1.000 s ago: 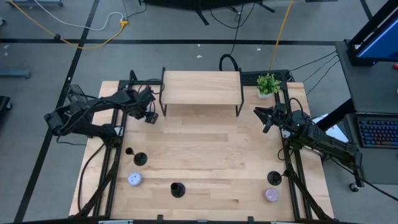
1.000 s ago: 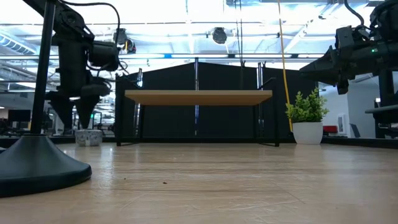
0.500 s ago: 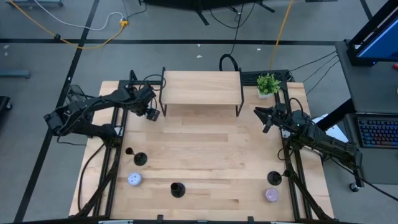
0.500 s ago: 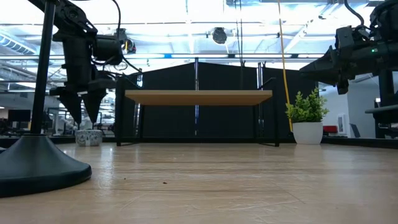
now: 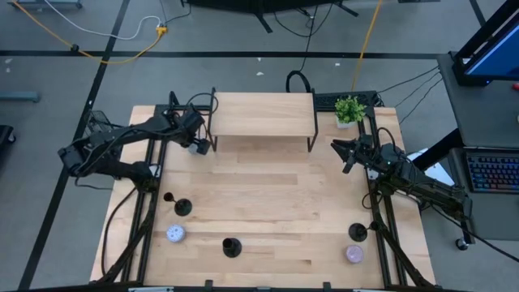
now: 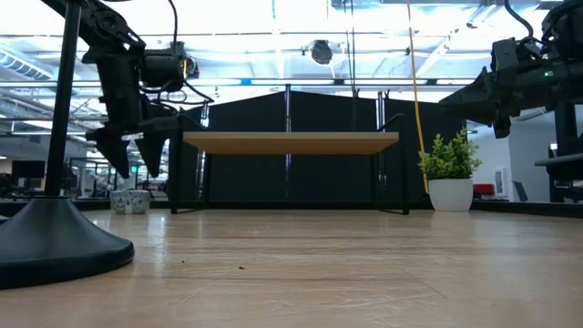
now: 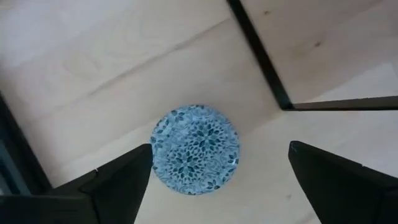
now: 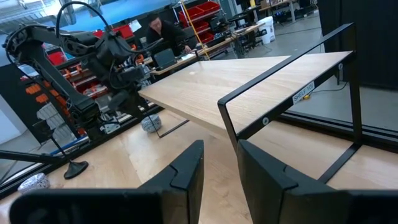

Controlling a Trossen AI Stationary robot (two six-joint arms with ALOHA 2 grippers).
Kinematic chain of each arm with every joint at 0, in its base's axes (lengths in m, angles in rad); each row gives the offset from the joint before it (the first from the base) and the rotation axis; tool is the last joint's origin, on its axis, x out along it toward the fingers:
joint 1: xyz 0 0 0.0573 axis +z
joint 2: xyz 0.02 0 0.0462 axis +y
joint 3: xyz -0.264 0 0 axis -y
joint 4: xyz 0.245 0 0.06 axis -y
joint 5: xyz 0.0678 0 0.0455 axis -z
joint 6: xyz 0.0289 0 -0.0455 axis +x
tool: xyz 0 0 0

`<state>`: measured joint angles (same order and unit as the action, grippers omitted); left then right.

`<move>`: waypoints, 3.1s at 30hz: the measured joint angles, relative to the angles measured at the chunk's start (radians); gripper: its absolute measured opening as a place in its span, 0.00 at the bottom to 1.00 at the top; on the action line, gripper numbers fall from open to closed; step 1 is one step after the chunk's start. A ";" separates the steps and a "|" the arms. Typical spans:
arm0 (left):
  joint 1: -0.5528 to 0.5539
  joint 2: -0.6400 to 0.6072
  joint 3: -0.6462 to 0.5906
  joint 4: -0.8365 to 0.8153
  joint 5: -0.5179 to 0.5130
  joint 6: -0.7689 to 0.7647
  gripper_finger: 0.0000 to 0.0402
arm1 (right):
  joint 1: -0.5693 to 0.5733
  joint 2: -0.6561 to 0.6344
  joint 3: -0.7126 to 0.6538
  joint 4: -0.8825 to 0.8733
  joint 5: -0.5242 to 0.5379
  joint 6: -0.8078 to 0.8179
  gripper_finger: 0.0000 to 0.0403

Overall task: Pick & Place candle stick holders
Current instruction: Put the blue scented candle on the shelf

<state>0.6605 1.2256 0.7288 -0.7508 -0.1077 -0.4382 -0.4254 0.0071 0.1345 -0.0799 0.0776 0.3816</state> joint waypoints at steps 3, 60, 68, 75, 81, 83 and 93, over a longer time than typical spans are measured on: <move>0.010 0.018 -0.007 -0.004 -0.034 -0.017 0.93 | 0.000 0.000 0.000 0.000 0.000 0.000 0.22; 0.033 0.246 -0.027 0.067 0.063 0.005 0.79 | 0.000 0.000 0.000 0.000 0.000 0.086 0.22; 0.031 0.244 -0.026 0.010 0.077 -0.009 0.75 | 0.000 0.000 0.000 0.000 0.000 0.086 0.22; -0.019 0.244 -0.025 -0.024 0.089 -0.033 0.75 | 0.000 0.000 0.000 0.000 0.000 0.086 0.22; -0.071 0.241 -0.025 -0.053 0.112 -0.072 0.75 | 0.000 0.000 0.000 0.000 0.000 0.086 0.22; -0.091 0.230 -0.022 -0.081 0.120 -0.086 0.75 | 0.000 0.000 0.000 0.000 0.000 0.086 0.22; -0.105 0.088 -0.019 -0.161 0.065 -0.165 0.75 | 0.000 0.000 0.000 0.000 0.003 0.086 0.22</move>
<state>0.5556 1.3136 0.7097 -0.9115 -0.0425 -0.6033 -0.4252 0.0071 0.1349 -0.0799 0.0811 0.4675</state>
